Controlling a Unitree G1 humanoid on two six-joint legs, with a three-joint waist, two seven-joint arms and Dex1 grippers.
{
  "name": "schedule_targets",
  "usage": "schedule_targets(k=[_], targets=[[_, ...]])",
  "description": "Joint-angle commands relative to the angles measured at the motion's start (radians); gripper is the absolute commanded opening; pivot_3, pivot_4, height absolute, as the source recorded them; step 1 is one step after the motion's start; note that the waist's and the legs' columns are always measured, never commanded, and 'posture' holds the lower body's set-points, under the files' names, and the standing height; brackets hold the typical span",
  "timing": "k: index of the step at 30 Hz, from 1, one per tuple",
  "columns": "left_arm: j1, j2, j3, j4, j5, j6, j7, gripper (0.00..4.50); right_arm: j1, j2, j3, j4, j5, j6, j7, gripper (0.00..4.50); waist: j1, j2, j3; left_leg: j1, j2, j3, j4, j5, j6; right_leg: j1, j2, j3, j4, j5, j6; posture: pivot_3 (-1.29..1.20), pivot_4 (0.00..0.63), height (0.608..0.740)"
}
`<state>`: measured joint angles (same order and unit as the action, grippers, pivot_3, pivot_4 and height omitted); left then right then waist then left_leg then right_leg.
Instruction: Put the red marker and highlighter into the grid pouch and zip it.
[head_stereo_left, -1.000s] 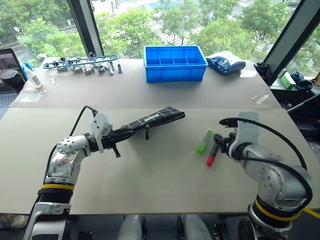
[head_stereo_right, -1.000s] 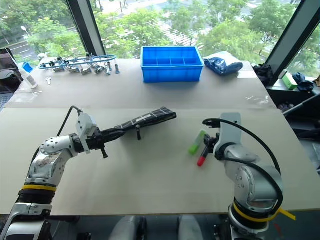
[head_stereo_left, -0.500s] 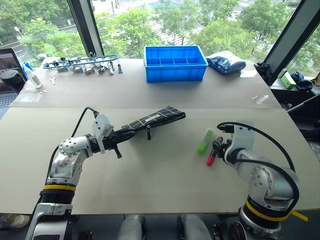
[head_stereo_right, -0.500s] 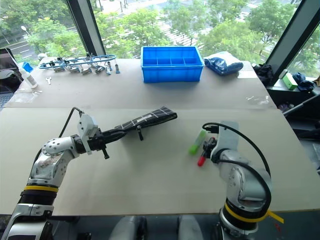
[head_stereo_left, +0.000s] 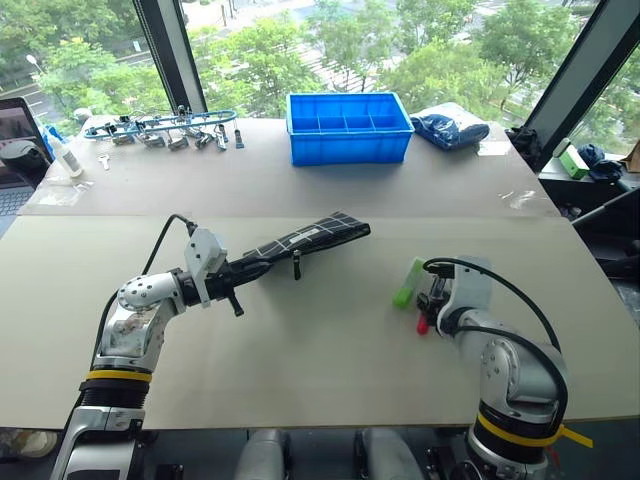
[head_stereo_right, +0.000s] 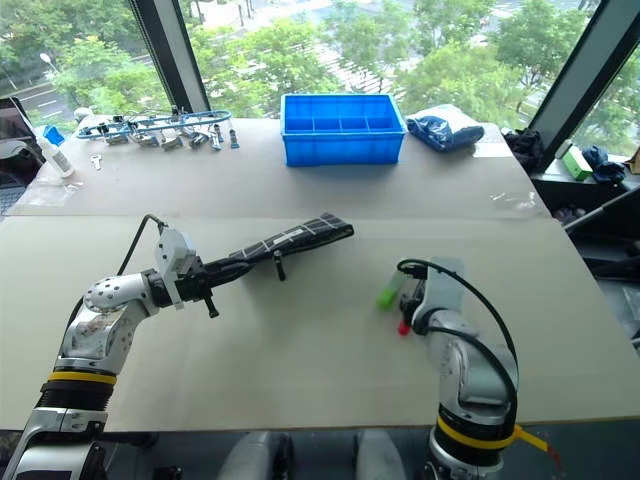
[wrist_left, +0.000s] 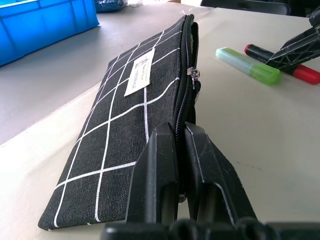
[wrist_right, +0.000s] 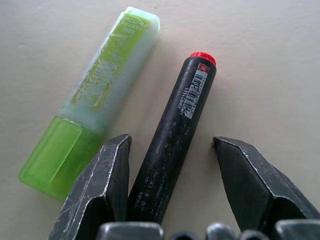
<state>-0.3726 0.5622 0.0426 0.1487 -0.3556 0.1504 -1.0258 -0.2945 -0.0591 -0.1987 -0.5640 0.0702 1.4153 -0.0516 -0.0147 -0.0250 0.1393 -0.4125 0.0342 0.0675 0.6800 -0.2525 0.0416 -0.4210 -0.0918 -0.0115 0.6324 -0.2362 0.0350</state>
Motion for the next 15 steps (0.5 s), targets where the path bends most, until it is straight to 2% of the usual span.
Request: schedule_targets(k=[1,6,11,15], targets=[[0.000,0.001,0.013,-0.035,-0.007,-0.008,0.007,0.00,0.034,-0.019,0.007,0.024,-0.012,-0.031,0.003,2.25,0.000,0.000,0.000,0.000,0.000,0.000,0.000,0.000,0.000,0.000,0.000,0.000,0.000,0.000,0.000,0.00,0.150,0.740],[0.001,0.003,0.015,-0.037,-0.008,-0.007,0.013,0.00,0.053,-0.016,-0.040,0.021,-0.019,-0.053,-0.001,0.58,0.002,0.000,0.000,0.000,0.000,0.000,0.000,0.000,0.000,0.000,0.000,0.000,0.000,0.000,0.000,0.00,0.150,0.740],[0.005,0.004,0.014,-0.044,-0.010,-0.003,0.016,0.00,0.001,-0.046,-0.100,0.042,0.003,-0.102,0.031,0.50,0.006,0.000,0.000,0.000,0.000,0.000,0.000,0.000,0.000,0.000,0.000,0.000,0.000,0.000,0.000,0.00,0.150,0.740],[0.006,0.006,0.013,-0.045,-0.010,-0.001,0.014,0.00,-0.134,-0.201,-0.027,0.027,0.088,-0.334,0.240,0.50,0.001,0.005,0.003,-0.002,-0.001,0.001,0.000,0.000,0.000,-0.002,-0.001,0.002,0.000,0.001,0.001,0.00,0.150,0.740]])
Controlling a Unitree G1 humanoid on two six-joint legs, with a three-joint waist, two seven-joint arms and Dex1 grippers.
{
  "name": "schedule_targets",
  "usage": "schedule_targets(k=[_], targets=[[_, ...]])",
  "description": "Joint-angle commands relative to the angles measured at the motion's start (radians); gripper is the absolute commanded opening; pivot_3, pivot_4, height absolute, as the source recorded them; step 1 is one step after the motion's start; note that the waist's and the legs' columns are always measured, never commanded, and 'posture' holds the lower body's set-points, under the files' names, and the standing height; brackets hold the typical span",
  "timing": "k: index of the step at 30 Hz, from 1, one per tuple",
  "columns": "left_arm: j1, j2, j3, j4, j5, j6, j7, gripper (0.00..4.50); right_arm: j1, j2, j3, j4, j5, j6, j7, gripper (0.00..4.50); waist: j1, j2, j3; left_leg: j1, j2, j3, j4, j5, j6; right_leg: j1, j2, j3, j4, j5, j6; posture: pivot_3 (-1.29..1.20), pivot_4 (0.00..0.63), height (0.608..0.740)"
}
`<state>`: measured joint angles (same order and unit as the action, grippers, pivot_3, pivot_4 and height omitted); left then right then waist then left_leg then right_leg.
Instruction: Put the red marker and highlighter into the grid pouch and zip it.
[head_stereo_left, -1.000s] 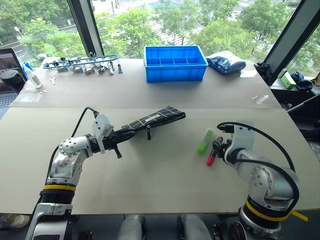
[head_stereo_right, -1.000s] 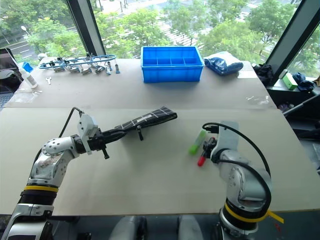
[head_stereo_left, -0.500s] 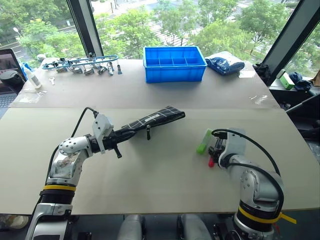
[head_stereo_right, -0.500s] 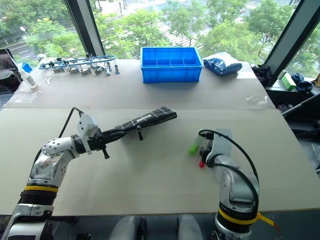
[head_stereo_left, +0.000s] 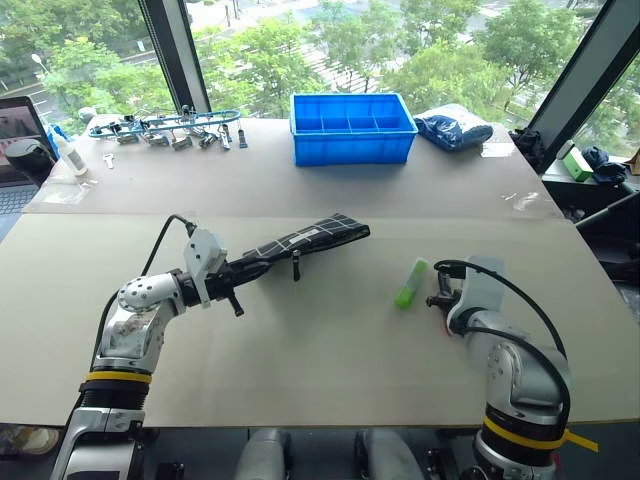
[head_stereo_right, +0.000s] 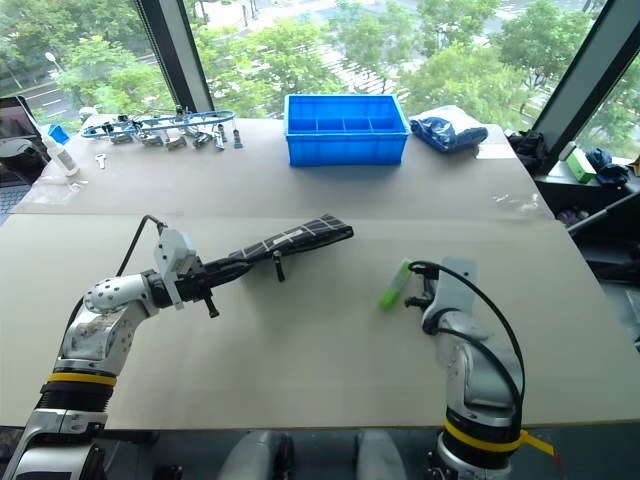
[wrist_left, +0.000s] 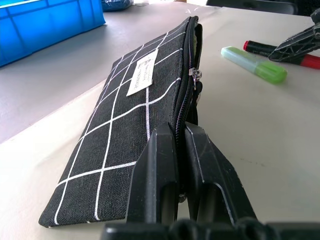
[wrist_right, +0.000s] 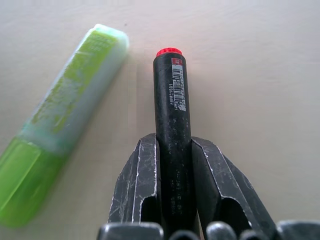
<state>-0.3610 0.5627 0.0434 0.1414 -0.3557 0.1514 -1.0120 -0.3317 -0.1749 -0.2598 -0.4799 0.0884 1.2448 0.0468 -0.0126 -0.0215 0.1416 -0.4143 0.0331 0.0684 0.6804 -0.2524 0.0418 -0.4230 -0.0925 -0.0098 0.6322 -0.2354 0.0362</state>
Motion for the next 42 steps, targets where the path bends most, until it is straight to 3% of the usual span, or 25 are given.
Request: schedule_targets(k=[1,4,7,11,17,29,42], targets=[[-0.007,0.005,0.010,-0.037,-0.010,-0.002,-0.001,0.00,-0.115,-0.140,0.075,-0.066,0.082,-0.213,0.206,0.50,-0.004,0.002,0.001,0.000,0.000,0.000,0.000,0.000,0.000,0.000,0.000,0.001,0.000,0.000,0.000,0.00,0.150,0.740],[-0.013,0.005,0.006,-0.030,-0.008,-0.004,-0.007,0.00,-0.116,-0.340,0.258,-0.101,0.038,-0.404,0.386,0.50,-0.006,0.002,0.001,0.001,0.002,-0.001,-0.003,0.000,0.000,-0.001,0.003,-0.001,0.000,-0.001,-0.002,0.00,0.150,0.740],[-0.026,0.004,0.006,-0.018,-0.007,-0.006,-0.010,0.00,-0.067,-0.567,0.478,-0.108,-0.136,-0.752,0.537,0.50,-0.002,0.002,0.001,0.000,0.001,-0.002,-0.004,0.000,0.000,0.000,0.002,-0.002,-0.002,-0.002,-0.002,0.00,0.150,0.740],[-0.039,-0.001,0.000,-0.005,-0.003,-0.014,-0.017,0.00,-0.082,-0.683,0.600,0.004,-0.314,-1.047,0.571,0.50,0.001,0.001,0.001,-0.001,0.000,-0.001,0.000,-0.001,0.001,0.001,0.000,-0.001,-0.003,-0.001,0.000,0.00,0.150,0.740],[-0.047,-0.006,-0.006,-0.001,-0.002,-0.015,-0.026,0.00,-0.189,-0.657,0.613,0.200,-0.445,-1.207,0.521,0.50,0.001,0.001,0.001,-0.001,0.000,0.001,0.002,-0.001,0.001,0.001,0.001,0.000,-0.002,0.000,0.002,0.00,0.150,0.740],[-0.047,-0.003,-0.011,-0.005,-0.003,-0.012,-0.038,0.00,-0.246,-0.580,0.638,0.315,-0.573,-1.309,0.562,0.50,0.002,0.001,0.001,-0.001,0.001,0.001,0.002,0.000,0.000,0.001,0.001,0.000,-0.002,0.000,0.001,0.00,0.150,0.740],[-0.045,-0.001,-0.006,-0.008,-0.007,-0.007,-0.032,0.00,-0.346,-0.431,0.703,0.477,-0.730,-1.416,0.495,0.50,0.001,0.001,0.001,-0.001,0.001,0.001,0.002,0.000,0.000,0.000,0.001,0.000,-0.001,0.000,0.001,0.00,0.150,0.740]])
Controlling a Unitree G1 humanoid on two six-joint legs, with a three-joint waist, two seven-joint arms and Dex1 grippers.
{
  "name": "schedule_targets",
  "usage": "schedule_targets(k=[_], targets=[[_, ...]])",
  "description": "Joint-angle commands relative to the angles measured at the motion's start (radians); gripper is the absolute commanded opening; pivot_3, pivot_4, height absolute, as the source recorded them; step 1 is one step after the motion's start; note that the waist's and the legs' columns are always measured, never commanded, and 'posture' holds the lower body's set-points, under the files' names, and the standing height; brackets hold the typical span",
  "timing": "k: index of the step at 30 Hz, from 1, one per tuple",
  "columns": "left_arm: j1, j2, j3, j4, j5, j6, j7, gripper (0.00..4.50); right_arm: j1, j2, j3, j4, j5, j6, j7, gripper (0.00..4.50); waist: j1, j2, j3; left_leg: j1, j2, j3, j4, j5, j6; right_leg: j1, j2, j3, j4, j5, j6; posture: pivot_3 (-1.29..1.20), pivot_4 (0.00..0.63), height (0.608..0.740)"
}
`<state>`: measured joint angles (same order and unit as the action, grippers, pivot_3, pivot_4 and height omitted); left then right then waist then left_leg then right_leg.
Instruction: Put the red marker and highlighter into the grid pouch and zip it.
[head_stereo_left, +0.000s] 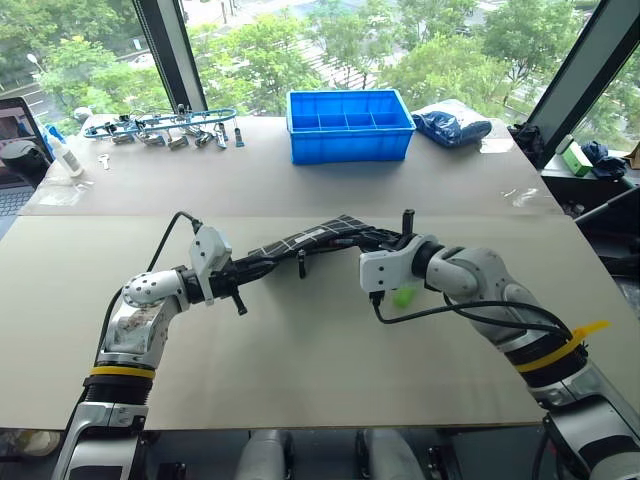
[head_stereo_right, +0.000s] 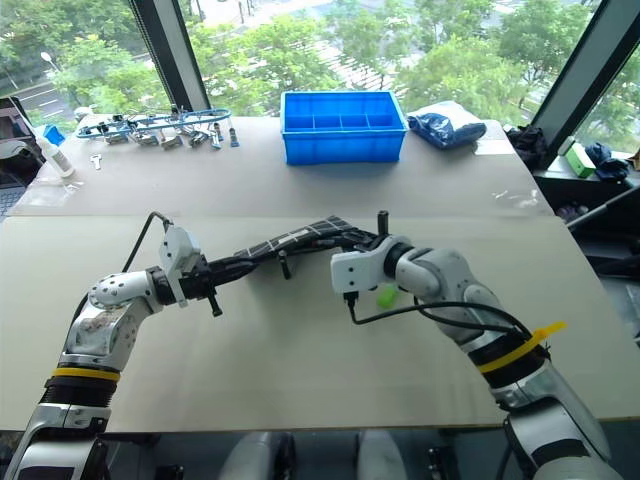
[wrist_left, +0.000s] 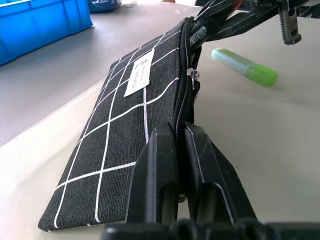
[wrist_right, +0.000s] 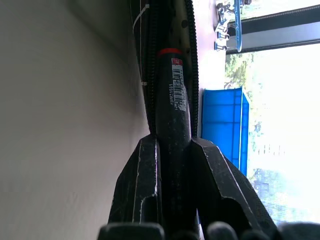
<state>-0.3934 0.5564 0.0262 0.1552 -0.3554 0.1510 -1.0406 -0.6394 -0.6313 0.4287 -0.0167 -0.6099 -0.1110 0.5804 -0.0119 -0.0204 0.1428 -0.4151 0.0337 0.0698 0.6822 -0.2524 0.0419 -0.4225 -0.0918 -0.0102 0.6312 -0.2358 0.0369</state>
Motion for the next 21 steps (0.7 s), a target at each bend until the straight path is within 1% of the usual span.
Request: schedule_targets(k=[1,7,10,14,17,19,20,21], targets=[[-0.014,0.005,0.010,-0.020,-0.007,-0.007,-0.005,0.00,-0.049,0.046,0.034,0.033,-0.041,-0.087,-0.048,0.50,-0.001,0.000,0.000,0.000,0.000,0.000,0.000,0.000,0.000,0.000,0.000,0.000,0.000,0.000,0.000,0.00,0.150,0.740],[-0.027,0.004,0.007,-0.009,-0.008,-0.009,-0.012,0.00,-0.083,0.114,0.132,0.179,-0.105,-0.263,-0.127,0.50,-0.003,0.000,0.000,0.000,0.000,0.000,0.000,0.000,-0.001,0.000,0.000,0.000,0.001,0.000,0.000,0.00,0.150,0.740],[-0.030,0.002,0.006,-0.009,-0.009,-0.008,-0.014,0.00,-0.108,0.141,0.150,0.262,-0.130,-0.322,-0.181,0.50,-0.001,0.000,0.000,0.000,0.000,0.001,0.000,0.001,-0.001,0.000,0.000,0.000,0.001,0.000,0.000,0.00,0.150,0.740],[-0.029,0.002,0.006,-0.012,-0.012,-0.005,-0.018,0.00,-0.158,0.170,0.190,0.370,-0.160,-0.465,-0.263,0.50,-0.003,0.000,0.000,0.000,0.000,0.001,0.000,0.001,-0.001,0.000,0.000,0.000,0.001,0.000,0.000,0.00,0.150,0.740],[-0.029,0.001,0.009,-0.015,-0.014,-0.004,-0.016,0.00,-0.179,0.183,0.168,0.435,-0.138,-0.483,-0.278,0.50,-0.004,0.000,0.000,0.000,0.000,0.001,0.000,0.001,-0.002,0.000,0.000,0.000,0.001,0.000,0.000,0.00,0.150,0.740],[-0.026,0.003,0.012,-0.018,-0.015,-0.003,-0.014,0.00,-0.176,0.192,0.125,0.451,-0.060,-0.452,-0.224,1.50,-0.004,0.000,0.000,0.000,0.000,0.002,0.000,0.001,-0.002,0.000,0.000,0.000,0.001,0.000,0.000,0.00,0.150,0.740],[-0.023,0.004,0.014,-0.020,-0.016,-0.003,-0.014,0.00,-0.176,0.188,0.105,0.450,-0.037,-0.439,-0.205,1.82,-0.005,0.000,0.000,0.000,0.000,0.002,0.000,0.001,-0.002,0.000,0.000,0.000,0.001,0.000,0.000,0.00,0.150,0.740],[-0.020,0.005,0.015,-0.022,-0.017,-0.003,-0.014,0.00,-0.174,0.188,0.085,0.447,-0.015,-0.416,-0.188,2.05,-0.005,0.000,0.000,0.000,0.000,0.002,0.000,0.001,-0.002,0.000,0.000,0.000,0.001,0.000,0.000,0.00,0.150,0.740]])
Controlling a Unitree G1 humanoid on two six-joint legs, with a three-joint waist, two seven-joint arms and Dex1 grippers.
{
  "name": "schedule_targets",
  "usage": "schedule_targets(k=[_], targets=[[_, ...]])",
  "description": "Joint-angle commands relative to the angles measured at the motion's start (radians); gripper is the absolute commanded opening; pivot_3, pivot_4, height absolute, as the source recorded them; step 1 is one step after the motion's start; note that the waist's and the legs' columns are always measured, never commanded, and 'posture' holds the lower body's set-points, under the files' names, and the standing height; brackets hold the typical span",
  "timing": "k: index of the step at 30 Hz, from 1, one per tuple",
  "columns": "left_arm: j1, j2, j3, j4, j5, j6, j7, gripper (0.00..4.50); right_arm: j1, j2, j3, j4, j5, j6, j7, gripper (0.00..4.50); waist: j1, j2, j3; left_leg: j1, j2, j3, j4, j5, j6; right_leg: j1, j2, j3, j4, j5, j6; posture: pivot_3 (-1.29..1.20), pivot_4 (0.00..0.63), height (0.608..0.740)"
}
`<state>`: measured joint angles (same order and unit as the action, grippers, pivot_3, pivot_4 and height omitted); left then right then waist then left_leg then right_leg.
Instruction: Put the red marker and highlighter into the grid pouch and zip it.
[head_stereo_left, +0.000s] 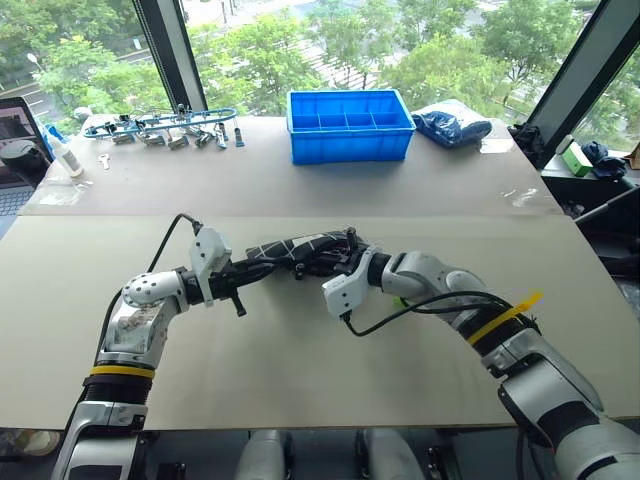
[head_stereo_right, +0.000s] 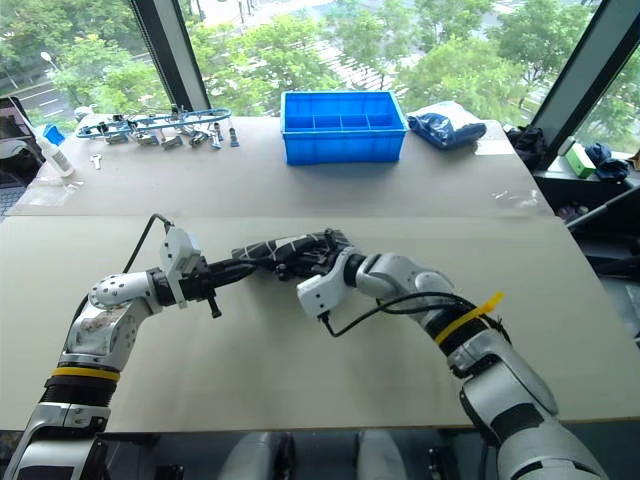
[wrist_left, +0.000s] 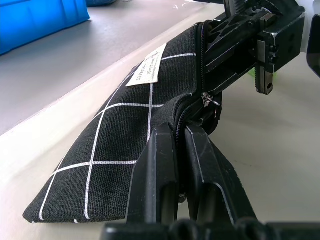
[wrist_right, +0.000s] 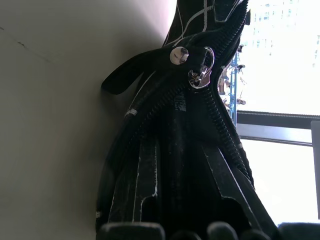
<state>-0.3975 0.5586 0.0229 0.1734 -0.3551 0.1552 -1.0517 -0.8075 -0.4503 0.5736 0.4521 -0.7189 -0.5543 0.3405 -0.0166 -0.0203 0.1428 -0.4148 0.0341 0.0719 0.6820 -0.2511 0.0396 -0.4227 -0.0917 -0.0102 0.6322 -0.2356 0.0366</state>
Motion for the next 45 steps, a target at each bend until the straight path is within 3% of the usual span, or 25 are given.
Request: schedule_targets(k=[1,3,10,12,15,18,20,22,25,32,38,45], targets=[[-0.014,0.004,0.018,-0.042,-0.017,-0.007,-0.002,0.00,-0.003,0.007,-0.081,-0.027,0.125,0.057,0.077,2.40,0.000,0.000,0.000,0.000,0.000,0.000,0.000,0.000,0.000,0.000,0.000,0.000,0.000,0.000,0.000,0.00,0.150,0.740],[-0.011,0.004,0.018,-0.044,-0.016,-0.006,0.000,0.00,-0.006,-0.009,-0.132,-0.050,0.200,0.097,0.131,3.10,0.003,0.000,0.000,0.000,0.000,0.000,0.000,0.000,0.000,0.000,0.000,0.000,0.000,0.000,0.000,0.00,0.150,0.740],[-0.007,0.001,0.018,-0.051,-0.018,-0.002,0.005,0.00,0.050,-0.157,-0.303,-0.303,0.536,0.261,0.432,3.10,0.005,0.000,0.000,0.000,0.000,-0.002,0.000,-0.001,0.001,0.000,-0.001,0.000,0.000,0.000,0.000,0.00,0.150,0.740],[-0.007,0.001,0.018,-0.051,-0.018,-0.002,0.006,0.00,0.086,-0.187,-0.354,-0.400,0.642,0.395,0.506,3.10,0.005,0.000,0.000,0.000,0.000,-0.002,0.000,-0.001,0.002,0.001,-0.001,-0.001,0.000,0.000,0.000,0.00,0.150,0.740],[0.000,0.002,0.019,-0.059,-0.019,0.001,0.009,0.00,0.179,-0.231,-0.468,-0.597,0.866,0.788,0.568,3.10,0.006,0.000,0.000,0.000,0.001,-0.002,0.000,-0.001,0.002,0.001,-0.001,0.000,0.000,0.000,0.000,0.00,0.150,0.740],[0.007,0.004,0.024,-0.063,-0.022,0.004,0.013,0.00,0.239,-0.212,-0.566,-0.730,0.967,1.214,0.458,3.10,0.009,0.000,0.000,0.000,0.001,-0.003,0.000,-0.001,0.002,0.001,-0.001,0.000,0.000,0.000,0.000,0.00,0.150,0.740],[0.013,0.005,0.025,-0.065,-0.023,0.005,0.014,0.00,0.210,-0.105,-0.669,-0.772,1.016,1.600,0.306,3.10,0.005,0.000,0.000,0.000,0.001,-0.003,0.000,-0.001,0.002,0.001,-0.001,0.000,0.000,0.001,-0.001,0.00,0.150,0.740],[0.020,0.005,0.023,-0.070,-0.022,0.004,0.013,0.00,0.193,-0.030,-0.727,-0.820,1.028,1.828,0.223,3.10,0.004,0.000,0.000,0.000,0.002,-0.003,0.000,-0.001,0.002,0.000,0.000,0.000,0.002,0.001,-0.002,0.00,0.150,0.740],[0.028,0.002,0.019,-0.078,-0.022,0.006,0.013,0.00,0.212,0.029,-0.750,-0.918,1.011,2.009,0.136,3.10,0.007,0.000,0.000,0.000,0.001,-0.004,0.000,-0.001,0.001,-0.001,0.000,-0.001,0.006,0.002,-0.003,0.00,0.150,0.740],[0.019,-0.003,0.017,-0.080,-0.023,0.011,0.017,0.00,0.247,0.100,-0.753,-1.000,0.941,2.133,-0.031,3.10,0.013,0.000,0.000,0.000,-0.001,-0.004,0.000,-0.001,0.002,-0.001,-0.001,-0.001,0.009,0.001,-0.002,0.00,0.150,0.740],[0.024,-0.005,0.019,-0.083,-0.023,0.009,0.021,0.00,0.334,0.036,-0.645,-0.997,0.892,2.010,-0.096,3.10,0.009,0.000,0.000,0.000,-0.001,-0.004,0.000,-0.001,0.002,-0.001,0.000,0.000,0.008,0.001,-0.002,0.00,0.150,0.740],[0.032,-0.007,0.022,-0.091,-0.025,0.010,0.028,0.00,0.327,0.129,-0.602,-0.911,0.868,1.918,-0.164,3.10,0.001,0.000,0.000,0.000,0.000,-0.004,0.000,-0.001,0.002,-0.001,0.001,0.000,0.006,0.001,-0.002,0.00,0.150,0.740]])
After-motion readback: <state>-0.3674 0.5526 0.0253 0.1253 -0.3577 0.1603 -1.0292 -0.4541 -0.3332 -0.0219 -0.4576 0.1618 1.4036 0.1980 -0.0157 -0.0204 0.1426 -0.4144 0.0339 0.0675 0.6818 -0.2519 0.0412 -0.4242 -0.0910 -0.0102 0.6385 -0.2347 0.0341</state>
